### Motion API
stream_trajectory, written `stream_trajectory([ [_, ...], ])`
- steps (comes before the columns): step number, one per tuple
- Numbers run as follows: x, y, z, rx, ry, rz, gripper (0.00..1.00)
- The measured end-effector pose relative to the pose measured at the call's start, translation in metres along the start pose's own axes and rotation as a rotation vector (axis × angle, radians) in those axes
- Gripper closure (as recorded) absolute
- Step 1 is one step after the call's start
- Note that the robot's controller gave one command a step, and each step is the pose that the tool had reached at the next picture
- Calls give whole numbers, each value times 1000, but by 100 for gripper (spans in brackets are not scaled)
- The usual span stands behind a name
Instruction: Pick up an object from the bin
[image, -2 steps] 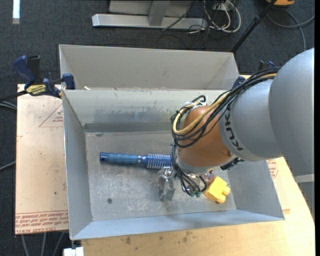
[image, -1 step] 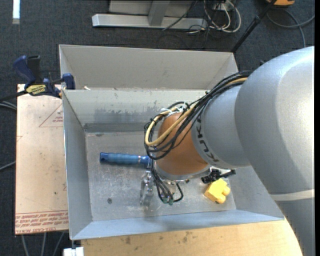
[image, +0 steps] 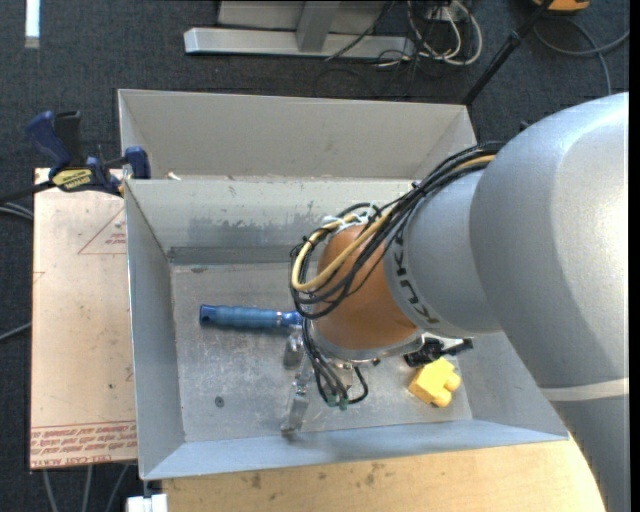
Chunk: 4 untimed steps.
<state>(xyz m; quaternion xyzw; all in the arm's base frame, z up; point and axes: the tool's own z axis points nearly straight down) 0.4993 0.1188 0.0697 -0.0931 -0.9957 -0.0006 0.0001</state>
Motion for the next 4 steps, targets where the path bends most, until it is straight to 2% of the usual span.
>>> stream_trajectory([
  [1, -49, 66, -58, -7, -9, 94, 0],
  [2, -95, 72, 2, 1, 0, 255, 0],
  [3, -96, 73, -1, 0, -2, 253, 100],
  [4, -21, 73, -207, -4, -6, 263, 100],
])
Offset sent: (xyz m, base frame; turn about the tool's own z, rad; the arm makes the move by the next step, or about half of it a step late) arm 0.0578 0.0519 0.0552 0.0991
